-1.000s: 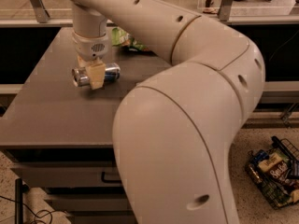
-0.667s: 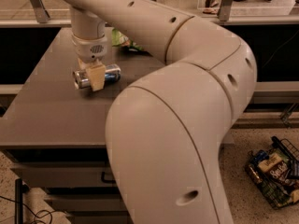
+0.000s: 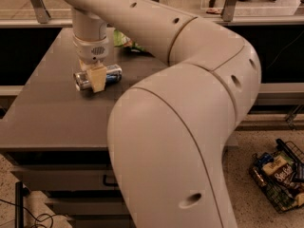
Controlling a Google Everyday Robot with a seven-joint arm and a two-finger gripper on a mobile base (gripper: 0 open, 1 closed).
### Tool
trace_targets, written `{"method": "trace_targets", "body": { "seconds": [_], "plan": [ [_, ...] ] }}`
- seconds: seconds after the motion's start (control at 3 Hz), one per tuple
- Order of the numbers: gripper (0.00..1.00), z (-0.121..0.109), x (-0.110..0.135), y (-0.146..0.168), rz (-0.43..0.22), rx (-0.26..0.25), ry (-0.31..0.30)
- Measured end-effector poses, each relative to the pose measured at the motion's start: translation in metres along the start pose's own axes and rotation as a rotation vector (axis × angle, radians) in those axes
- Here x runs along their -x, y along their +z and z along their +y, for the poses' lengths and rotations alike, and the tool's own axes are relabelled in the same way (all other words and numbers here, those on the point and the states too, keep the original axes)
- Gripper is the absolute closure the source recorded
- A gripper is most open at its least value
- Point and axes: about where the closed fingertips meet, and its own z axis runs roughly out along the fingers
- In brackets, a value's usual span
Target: Knock redbull can over
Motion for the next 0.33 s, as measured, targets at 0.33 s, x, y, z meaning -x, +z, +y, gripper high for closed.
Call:
{"method": "trace_targets", "body": {
  "seconds": [0.33],
  "plan": [
    [0.35,-0.0023,0.0004,0.0021,-0.002,-0.006,0.000]
  ]
}}
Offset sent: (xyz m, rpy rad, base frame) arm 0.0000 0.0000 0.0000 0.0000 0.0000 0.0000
